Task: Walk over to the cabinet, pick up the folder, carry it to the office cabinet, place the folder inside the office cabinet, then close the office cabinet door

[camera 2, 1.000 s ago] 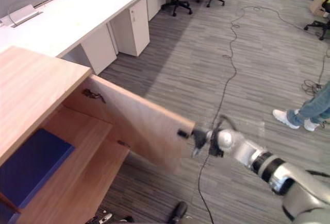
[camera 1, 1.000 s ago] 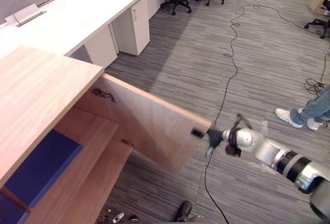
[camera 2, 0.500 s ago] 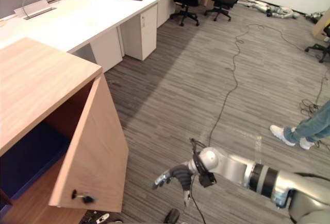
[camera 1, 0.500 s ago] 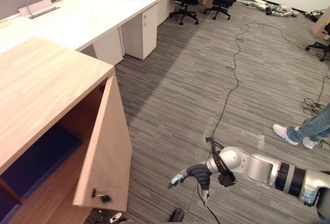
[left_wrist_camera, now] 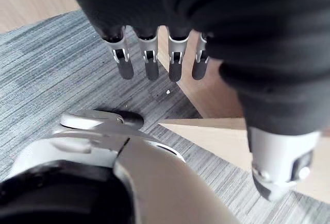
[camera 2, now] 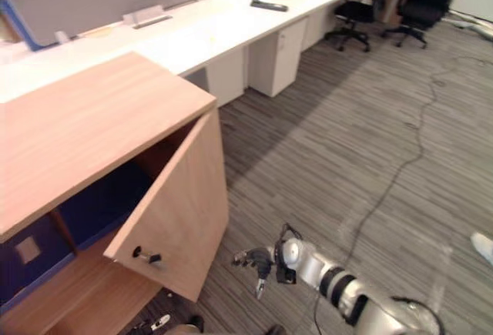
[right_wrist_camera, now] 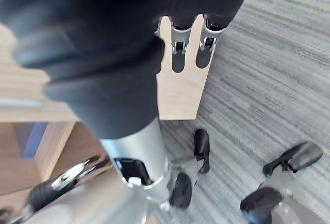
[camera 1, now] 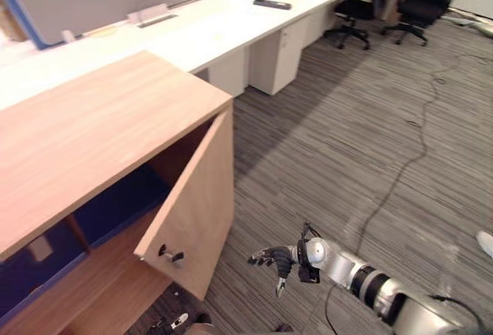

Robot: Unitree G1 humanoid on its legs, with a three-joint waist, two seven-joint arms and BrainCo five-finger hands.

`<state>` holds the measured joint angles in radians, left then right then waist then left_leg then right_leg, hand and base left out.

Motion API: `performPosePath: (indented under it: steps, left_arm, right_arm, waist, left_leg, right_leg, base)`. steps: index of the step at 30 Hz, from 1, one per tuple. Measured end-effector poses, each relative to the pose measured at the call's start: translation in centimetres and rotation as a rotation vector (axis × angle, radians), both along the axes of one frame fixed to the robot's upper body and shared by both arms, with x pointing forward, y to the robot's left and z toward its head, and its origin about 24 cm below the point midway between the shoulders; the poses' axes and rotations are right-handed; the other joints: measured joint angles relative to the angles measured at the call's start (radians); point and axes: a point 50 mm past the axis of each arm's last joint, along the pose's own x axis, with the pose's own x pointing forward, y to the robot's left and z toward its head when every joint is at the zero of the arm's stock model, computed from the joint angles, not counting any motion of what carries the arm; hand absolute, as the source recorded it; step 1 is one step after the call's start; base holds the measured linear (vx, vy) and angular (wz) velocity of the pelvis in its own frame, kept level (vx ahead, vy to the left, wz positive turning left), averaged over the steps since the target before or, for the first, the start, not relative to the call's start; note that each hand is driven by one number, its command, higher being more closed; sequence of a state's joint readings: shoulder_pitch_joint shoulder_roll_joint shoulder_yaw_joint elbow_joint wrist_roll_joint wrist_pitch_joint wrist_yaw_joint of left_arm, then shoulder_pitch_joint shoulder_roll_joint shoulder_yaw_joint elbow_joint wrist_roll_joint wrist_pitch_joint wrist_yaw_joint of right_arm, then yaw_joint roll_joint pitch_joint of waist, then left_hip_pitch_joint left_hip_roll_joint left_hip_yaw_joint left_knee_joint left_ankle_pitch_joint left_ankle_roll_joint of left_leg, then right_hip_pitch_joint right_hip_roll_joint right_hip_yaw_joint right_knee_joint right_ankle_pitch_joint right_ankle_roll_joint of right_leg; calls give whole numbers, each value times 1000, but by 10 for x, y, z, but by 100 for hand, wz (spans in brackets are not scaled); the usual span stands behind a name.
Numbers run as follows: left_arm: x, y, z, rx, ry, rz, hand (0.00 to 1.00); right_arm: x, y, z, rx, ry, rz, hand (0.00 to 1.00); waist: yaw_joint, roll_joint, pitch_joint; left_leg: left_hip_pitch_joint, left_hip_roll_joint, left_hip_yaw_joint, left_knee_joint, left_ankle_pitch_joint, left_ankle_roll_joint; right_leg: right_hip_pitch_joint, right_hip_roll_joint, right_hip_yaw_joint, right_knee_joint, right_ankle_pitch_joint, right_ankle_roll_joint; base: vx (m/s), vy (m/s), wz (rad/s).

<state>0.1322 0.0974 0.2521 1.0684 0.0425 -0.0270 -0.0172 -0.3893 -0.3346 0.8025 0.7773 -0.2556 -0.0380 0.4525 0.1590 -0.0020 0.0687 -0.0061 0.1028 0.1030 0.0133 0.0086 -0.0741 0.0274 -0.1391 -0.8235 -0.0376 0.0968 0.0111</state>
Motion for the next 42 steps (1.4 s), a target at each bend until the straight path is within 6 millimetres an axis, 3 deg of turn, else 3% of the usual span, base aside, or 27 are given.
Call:
performPosePath:
  steps: [2,4,5,6,7,8,9,10,11,13,15,16,17,18,21,24,31,36,42]
  left_arm:
    - [-1,-3,-1,1,4,5,0]
    - [-3,-3,-1,7,8,-1,0]
    - [-3,-3,0,13,6,-18,0]
    - [-2,-3,0,19,7,-40,0]
    - [-2,-3,0,21,9,-52,0]
    - [-2,-3,0,27,13,-72,0]
    - [-3,-2,0,33,18,-93,0]
    - [-1,-2,1,41,12,-117,0]
    - [-1,-1,2,45,8,-121,0]
    - [8,0,3,51,-11,-126,0]
    - [16,1,5,56,-32,-122,0]
    - [16,4,6,60,-34,-107,0]
    - [17,4,6,60,-41,-96,0]
    - [18,13,9,78,-54,-69,0]
    - [5,7,5,41,-32,30,0]
    - [-11,10,2,28,-3,135,0]
    - [-21,11,0,16,21,196,0]
    - [-19,13,1,22,19,172,0]
    - [-12,12,2,31,11,101,0]
  right_arm:
    - [-8,-10,-16,-57,-4,-79,0]
    - [-23,-24,-31,-131,4,-122,0]
    - [-35,-36,-39,-158,28,-162,0]
    - [-46,-50,-45,-175,55,-231,0]
    - [-50,-58,-48,-183,67,-271,0]
    - [-56,-67,-51,-187,85,-332,0]
    - [-61,-78,-54,-186,102,-424,0]
    - [-68,-85,-57,-170,104,-534,0]
    - [-70,-86,-58,-160,102,-574,0]
    - [-88,-98,-63,-107,126,-786,0]
    - [-112,-105,-71,-69,184,-992,0]
    - [-129,-106,-77,-65,233,-1077,0]
    - [-136,-105,-79,-60,253,-1111,0]
    - [-151,-101,-84,-39,297,-1202,0]
    - [-169,-102,-88,26,347,-1450,0]
    - [-177,-101,-90,52,367,-1540,0]
    - [-190,-97,-93,52,394,-1632,0]
    - [-177,-95,-92,58,362,-1615,0]
    - [-130,-80,-77,141,212,-1439,0]
  waist:
    - [0,16,-6]
    - [-7,18,-12]
    - [-11,7,-18]
    - [-15,8,-20]
    - [-21,3,-17]
    - [-28,2,-16]
    - [-35,2,-8]
    - [-36,15,-3]
    - [-40,15,2]
    - [-79,22,35]
    - [-101,7,50]
    - [-112,-8,51]
    - [-114,-19,52]
    - [-115,-65,48]
    - [-113,-31,43]
    - [-111,-32,35]
    - [-117,-39,11]
    - [-118,-50,5]
    - [-118,-49,5]
  left_leg:
    - [-5,-23,-49,-7,1,9]
    - [-5,-66,-109,-8,9,32]
    - [-6,-107,-163,-9,8,45]
    - [-6,-149,-216,-9,14,66]
    - [-5,-169,-243,-8,18,74]
    - [4,-194,-284,-6,26,89]
    - [28,-213,-334,-5,36,109]
    - [36,-214,-388,13,22,129]
    - [34,-209,-411,22,17,132]
    - [26,-186,-557,40,11,126]
    - [28,-190,-658,45,8,111]
    - [22,-206,-716,56,10,92]
    - [17,-219,-734,66,3,84]
    - [3,-261,-751,84,-26,80]
    - [-14,-200,-631,97,-37,44]
    - [-10,-157,-607,61,-38,25]
    - [-8,-160,-632,51,-34,15]
    - [-10,-169,-667,50,-28,8]
    - [-31,-169,-724,46,-1,-9]
  right_leg:
    - [-2,-55,-51,86,-42,22]
    - [-4,-164,-110,256,-114,48]
    - [-3,-258,-145,385,-158,64]
    - [-5,-345,-141,509,-169,41]
    - [-11,-382,-113,568,-169,-5]
    - [-29,-420,-31,639,-155,-52]
    - [-73,-434,140,728,-106,-111]
    - [-114,-380,318,735,-162,-45]
    - [-123,-330,388,710,-210,-13]
    - [-155,-96,678,581,-295,29]
    - [-171,7,840,506,-309,60]
    - [-175,32,898,445,-309,61]
    - [-174,32,917,411,-309,61]
    - [-172,-3,915,361,-253,76]
    - [-157,8,819,355,-258,70]
    - [-128,37,776,309,-257,62]
    - [-35,28,688,223,-245,56]
    - [-2,20,640,194,-240,59]
    - [0,19,580,185,-228,54]
  base:
    - [79,191,86]
    - [123,220,121]
    - [146,197,149]
    - [150,200,152]
    - [149,200,140]
    - [152,201,131]
    - [168,180,141]
    - [132,83,121]
    - [101,-22,118]
    - [92,-114,159]
    - [76,-181,180]
    - [51,-221,166]
    - [33,-266,153]
    - [15,-284,132]
    - [59,-231,84]
    - [107,-132,27]
    - [140,-53,37]
    - [67,-42,28]
    - [2,-55,28]
